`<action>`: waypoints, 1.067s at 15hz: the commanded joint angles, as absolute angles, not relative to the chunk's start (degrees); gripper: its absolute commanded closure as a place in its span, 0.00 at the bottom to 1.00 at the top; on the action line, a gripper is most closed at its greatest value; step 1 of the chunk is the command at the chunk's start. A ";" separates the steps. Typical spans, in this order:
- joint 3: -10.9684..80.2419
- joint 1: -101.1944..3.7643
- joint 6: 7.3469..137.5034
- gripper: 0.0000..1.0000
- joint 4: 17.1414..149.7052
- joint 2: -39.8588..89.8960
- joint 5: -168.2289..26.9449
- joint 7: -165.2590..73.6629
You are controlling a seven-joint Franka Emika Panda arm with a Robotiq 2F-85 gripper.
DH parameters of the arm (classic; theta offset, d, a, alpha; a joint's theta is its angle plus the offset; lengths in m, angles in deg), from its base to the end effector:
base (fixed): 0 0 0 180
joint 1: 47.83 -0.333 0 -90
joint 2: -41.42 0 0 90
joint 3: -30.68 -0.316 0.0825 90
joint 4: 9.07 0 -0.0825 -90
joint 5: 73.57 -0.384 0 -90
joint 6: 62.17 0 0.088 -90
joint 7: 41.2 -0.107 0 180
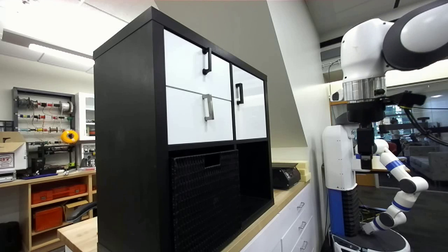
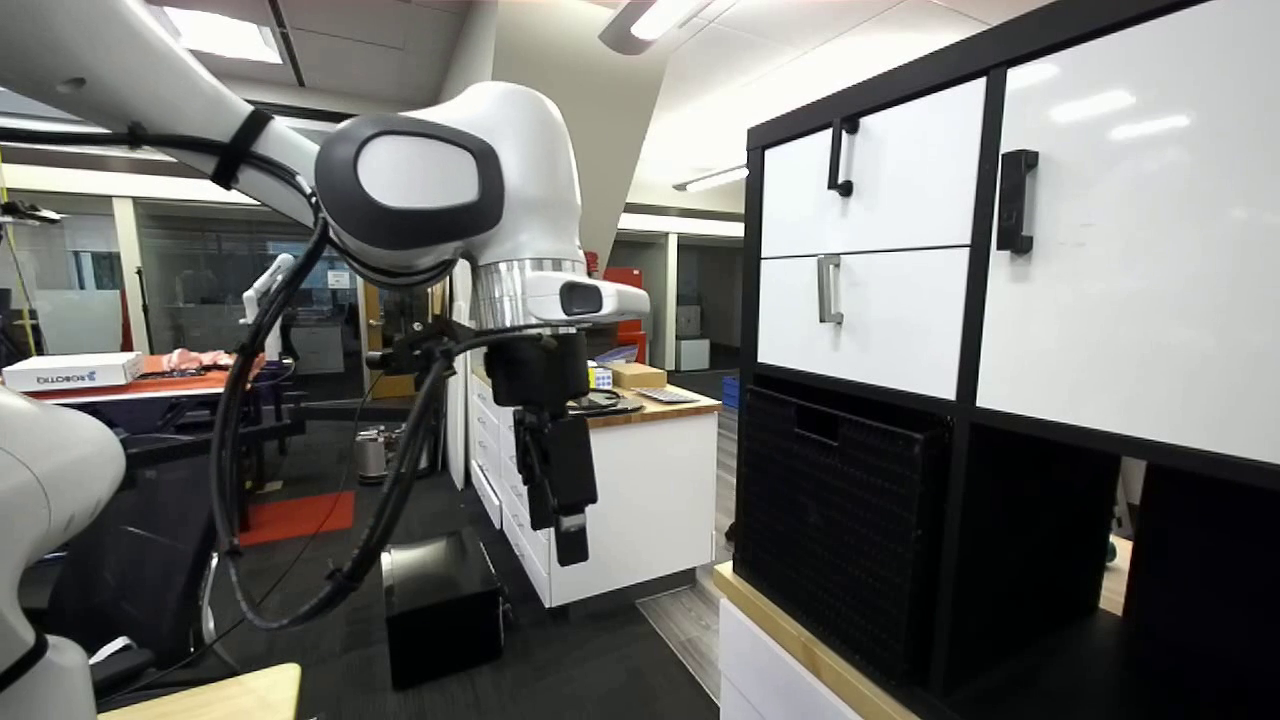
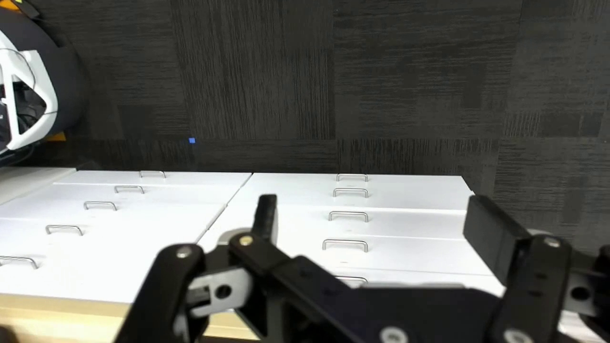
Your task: Pull out the black bin from underneath cabinet
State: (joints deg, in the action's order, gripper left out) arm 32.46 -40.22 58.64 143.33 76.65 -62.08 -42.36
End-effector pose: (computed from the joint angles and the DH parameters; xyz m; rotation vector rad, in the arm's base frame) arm 0.3532 -0.0677 0.4361 2.9766 -0.1215 0.0790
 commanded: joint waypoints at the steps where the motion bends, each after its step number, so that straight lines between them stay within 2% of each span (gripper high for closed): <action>1: 32.79 -40.79 64.90 0.00 138.68 66.76 -63.22 -44.20; 16: 31.96 -45.41 72.52 0.00 118.40 42.72 -72.98 -42.37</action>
State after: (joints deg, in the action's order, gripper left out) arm 31.98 -44.42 71.31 122.11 46.29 -70.83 -42.89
